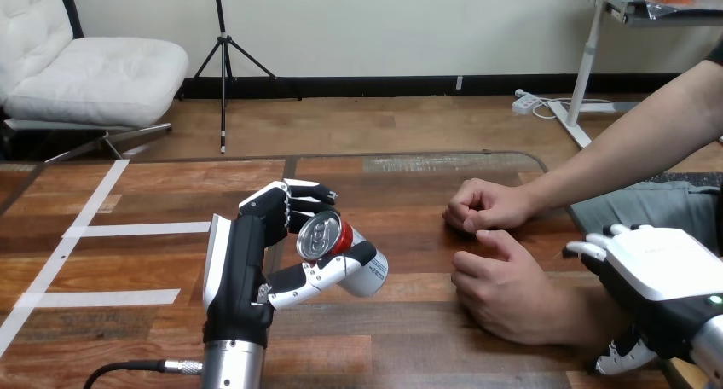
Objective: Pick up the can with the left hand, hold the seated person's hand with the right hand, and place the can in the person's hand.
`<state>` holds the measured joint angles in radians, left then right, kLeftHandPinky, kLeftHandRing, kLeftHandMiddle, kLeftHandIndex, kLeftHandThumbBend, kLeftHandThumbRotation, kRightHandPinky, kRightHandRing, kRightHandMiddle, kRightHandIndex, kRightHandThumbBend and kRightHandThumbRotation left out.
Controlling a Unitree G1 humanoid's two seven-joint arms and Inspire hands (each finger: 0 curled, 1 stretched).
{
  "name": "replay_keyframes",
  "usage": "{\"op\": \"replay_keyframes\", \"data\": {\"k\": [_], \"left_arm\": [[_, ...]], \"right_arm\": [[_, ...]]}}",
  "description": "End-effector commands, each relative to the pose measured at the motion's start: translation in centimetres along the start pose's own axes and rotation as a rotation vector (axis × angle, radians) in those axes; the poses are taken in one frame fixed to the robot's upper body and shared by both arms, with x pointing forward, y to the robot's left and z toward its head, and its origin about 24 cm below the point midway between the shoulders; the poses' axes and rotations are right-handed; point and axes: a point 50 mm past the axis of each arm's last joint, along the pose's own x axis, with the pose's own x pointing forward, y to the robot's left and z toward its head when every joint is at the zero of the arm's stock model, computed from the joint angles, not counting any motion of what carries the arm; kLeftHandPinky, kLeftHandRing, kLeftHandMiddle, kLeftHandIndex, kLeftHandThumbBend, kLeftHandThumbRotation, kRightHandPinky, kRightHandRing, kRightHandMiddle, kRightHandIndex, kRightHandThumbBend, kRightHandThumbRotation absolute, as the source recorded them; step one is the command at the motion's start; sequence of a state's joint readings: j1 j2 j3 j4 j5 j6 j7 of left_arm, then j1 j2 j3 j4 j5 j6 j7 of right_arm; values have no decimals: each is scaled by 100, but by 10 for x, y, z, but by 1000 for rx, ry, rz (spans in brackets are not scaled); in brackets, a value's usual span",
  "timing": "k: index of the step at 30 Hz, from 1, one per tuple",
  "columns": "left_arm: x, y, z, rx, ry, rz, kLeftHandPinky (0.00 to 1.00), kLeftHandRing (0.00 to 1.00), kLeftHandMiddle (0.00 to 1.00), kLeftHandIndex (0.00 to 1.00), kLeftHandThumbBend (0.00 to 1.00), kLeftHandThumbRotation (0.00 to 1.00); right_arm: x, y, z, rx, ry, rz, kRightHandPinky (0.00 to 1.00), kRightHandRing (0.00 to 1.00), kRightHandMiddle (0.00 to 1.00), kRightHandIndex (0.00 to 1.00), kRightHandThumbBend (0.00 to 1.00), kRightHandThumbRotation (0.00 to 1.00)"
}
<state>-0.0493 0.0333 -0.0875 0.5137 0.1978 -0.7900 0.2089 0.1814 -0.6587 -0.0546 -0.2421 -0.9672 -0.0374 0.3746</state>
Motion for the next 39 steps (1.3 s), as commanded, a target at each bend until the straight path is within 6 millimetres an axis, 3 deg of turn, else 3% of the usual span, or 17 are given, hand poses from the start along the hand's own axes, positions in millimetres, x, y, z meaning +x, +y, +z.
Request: {"op": "replay_keyframes", "data": {"k": [1,20,34,39], "left_arm": [[20,5,23,-21,-143,31,42,43,47,52,71,0],[18,9,23,-45,-140,49,43,43,47,53,71,0],[17,12,23,-46,-147,56,42,43,47,53,71,0],[17,13,24,-40,-149,58,42,43,47,53,70,0]], "right_arm": [[10,-18,-3,-49,-2,-47,100,93,89,85,89,14],[22,-18,3,-108,-6,21,100,86,83,80,85,15],[26,-18,8,-84,-20,55,78,77,77,74,83,10],[26,-18,10,-67,-22,81,74,76,76,73,80,8]]}}
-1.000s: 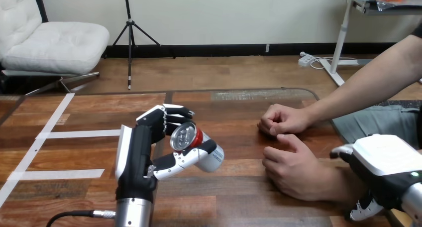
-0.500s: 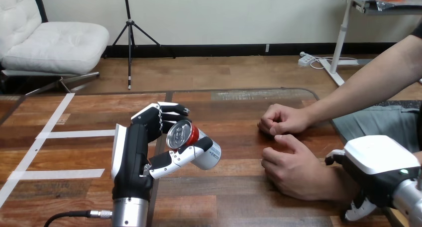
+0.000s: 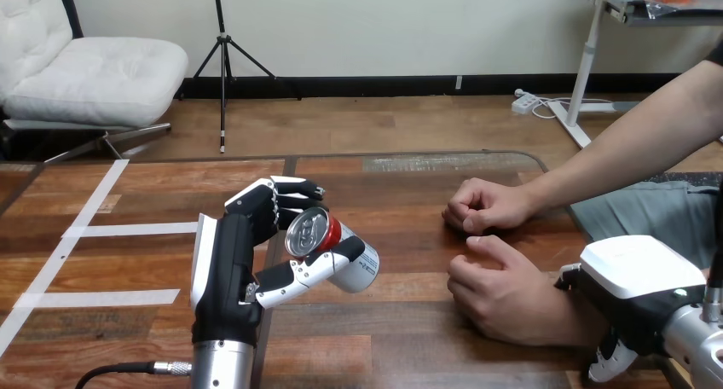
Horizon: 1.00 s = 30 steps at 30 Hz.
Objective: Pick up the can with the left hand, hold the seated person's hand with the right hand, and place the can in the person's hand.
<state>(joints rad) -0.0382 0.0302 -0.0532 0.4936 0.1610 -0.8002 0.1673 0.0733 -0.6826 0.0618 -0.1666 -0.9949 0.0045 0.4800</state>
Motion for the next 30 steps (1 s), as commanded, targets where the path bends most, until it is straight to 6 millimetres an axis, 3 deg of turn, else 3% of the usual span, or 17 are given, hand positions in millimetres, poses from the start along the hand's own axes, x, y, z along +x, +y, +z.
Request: {"op": "replay_keyframes", "data": {"k": [1,14,30], "left_arm": [[17,4,22,-20,-139,34,42,43,47,53,70,0],[17,5,22,-6,-143,38,41,42,47,53,70,0],[16,6,23,-11,-145,45,41,42,47,52,70,0]], "right_arm": [[4,-22,0,-19,0,-46,73,76,76,73,79,7],[5,-21,5,2,3,-13,65,73,75,73,75,6],[7,-19,8,-15,-14,-10,66,72,74,72,78,9]]}}
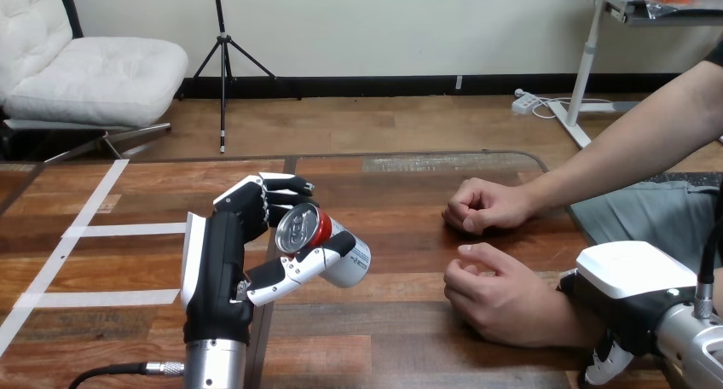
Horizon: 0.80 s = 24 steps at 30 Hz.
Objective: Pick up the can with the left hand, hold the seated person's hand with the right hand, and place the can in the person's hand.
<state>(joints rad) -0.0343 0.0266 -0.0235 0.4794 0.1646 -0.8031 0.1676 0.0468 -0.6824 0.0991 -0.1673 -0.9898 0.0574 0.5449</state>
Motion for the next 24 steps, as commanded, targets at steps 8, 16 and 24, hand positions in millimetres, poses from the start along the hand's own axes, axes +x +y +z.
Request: {"op": "replay_keyframes", "data": {"k": [8,16,24], "left_arm": [[15,1,21,-15,-130,19,41,42,47,52,70,0],[15,2,21,-17,-128,16,41,42,47,52,70,0],[14,2,21,-13,-123,17,41,42,47,52,70,0]], "right_arm": [[3,-17,5,-27,-15,-59,66,72,74,72,77,4],[5,-16,6,-41,-7,-58,55,66,70,69,72,1],[6,-14,7,-26,-13,-110,29,42,49,59,69,0]]}}
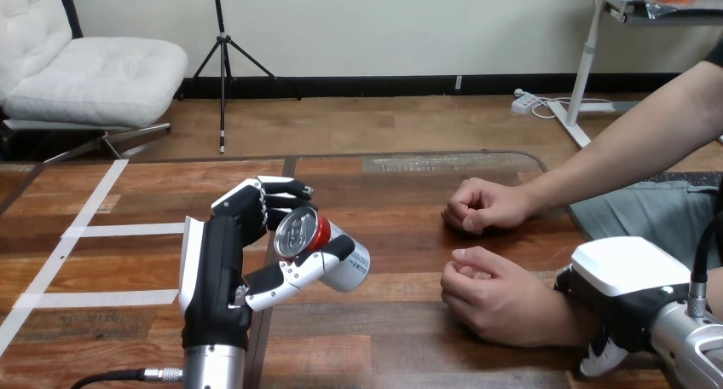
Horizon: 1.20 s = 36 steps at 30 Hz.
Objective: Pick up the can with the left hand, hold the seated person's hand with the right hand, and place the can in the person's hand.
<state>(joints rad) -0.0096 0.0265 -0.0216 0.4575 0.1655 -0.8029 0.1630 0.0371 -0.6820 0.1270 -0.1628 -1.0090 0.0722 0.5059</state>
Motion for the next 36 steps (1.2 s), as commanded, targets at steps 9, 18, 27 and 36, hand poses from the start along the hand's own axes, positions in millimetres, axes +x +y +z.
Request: {"op": "replay_keyframes", "data": {"k": [9,18,27,36], "left_arm": [[18,1,21,-21,-127,12,41,42,47,52,70,0],[18,1,21,-12,-130,14,41,42,47,52,70,0],[18,1,21,-11,-126,16,41,42,47,52,70,0],[18,1,21,-11,-125,15,41,42,47,52,70,0]], "right_arm": [[6,-13,2,11,-19,-118,13,22,33,53,68,0],[6,-15,2,19,-19,-119,11,19,31,51,66,0],[5,-15,1,45,-25,-146,9,17,28,50,65,0],[5,-16,1,62,-27,-141,13,23,34,50,63,0]]}}
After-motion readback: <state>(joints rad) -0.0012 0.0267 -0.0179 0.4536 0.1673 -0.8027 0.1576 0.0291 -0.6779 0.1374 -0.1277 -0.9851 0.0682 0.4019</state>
